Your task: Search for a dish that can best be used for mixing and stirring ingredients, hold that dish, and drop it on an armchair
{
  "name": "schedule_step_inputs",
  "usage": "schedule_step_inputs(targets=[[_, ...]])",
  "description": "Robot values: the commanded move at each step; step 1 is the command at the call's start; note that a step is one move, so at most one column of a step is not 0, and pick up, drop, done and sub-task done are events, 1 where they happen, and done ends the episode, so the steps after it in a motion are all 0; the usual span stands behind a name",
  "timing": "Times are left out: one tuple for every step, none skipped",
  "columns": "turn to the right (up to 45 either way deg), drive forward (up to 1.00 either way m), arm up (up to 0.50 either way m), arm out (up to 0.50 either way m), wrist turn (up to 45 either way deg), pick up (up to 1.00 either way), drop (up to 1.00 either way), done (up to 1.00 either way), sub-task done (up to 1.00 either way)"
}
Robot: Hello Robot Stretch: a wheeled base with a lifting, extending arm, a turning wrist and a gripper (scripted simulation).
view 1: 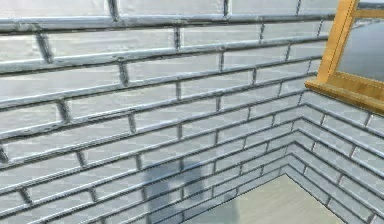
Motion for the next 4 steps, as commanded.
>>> schedule_step_inputs(targets=[[0.0,0.0,0.0,0.46,0.0,0.0,0.0,0.0,0.0],[0.0,0.0,0.0,0.0,45.0,0.0,0.0,0.0,0.0],[0.0,0.0,0.0,0.0,45.0,0.0,0.0,0.0,0.0],[0.0,0.0,0.0,0.0,45.0,0.0,0.0,0.0,0.0]])
